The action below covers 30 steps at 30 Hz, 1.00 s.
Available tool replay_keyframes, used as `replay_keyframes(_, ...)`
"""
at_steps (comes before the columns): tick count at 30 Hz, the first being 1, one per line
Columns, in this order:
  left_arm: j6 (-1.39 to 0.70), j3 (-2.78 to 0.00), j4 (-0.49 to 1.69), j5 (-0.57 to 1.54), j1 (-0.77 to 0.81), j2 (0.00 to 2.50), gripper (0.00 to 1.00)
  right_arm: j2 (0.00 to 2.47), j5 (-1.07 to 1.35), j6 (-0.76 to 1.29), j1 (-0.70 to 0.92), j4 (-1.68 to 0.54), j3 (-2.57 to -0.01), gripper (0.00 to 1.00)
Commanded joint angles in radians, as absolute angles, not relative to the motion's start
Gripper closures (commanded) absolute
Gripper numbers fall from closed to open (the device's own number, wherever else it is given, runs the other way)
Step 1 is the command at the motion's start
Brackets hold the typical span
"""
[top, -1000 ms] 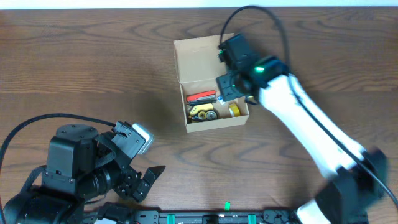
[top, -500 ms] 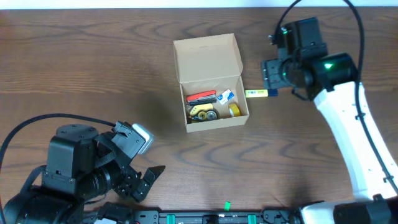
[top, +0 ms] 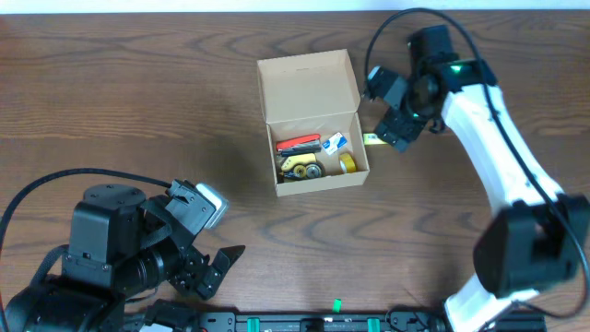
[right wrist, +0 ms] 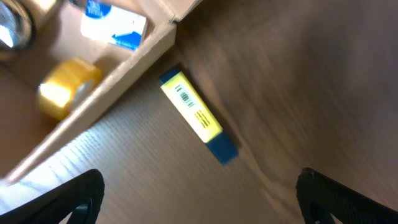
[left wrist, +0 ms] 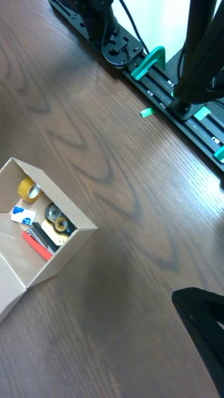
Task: Pack container
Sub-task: 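Lift the right gripper out and move to the yellow highlighter, then lower the right gripper onto the highlighter and close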
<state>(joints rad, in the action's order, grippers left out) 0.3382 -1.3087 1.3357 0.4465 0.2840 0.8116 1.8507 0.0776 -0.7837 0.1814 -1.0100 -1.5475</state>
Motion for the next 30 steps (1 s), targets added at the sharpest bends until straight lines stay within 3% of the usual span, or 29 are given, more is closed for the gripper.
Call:
replay_keyframes(1, 0.344, -1.325, 1.338, 0.461, 0.282, 0.81, 0.05, 1.933, 0.052, -0.863, 0.167, -0.989, -1.549, 0.01)
replay_keyframes(13, 0.344, -1.325, 1.338, 0.461, 0.282, 0.81, 0.05, 2.063, 0.006, -0.896, 0.126, -0.907, -1.549, 0.02)
replay_keyframes(30, 0.344, -1.325, 1.338, 0.461, 0.282, 0.81, 0.05, 2.067, 0.136, -0.897, 0.061, -0.893, -1.542, 0.04)
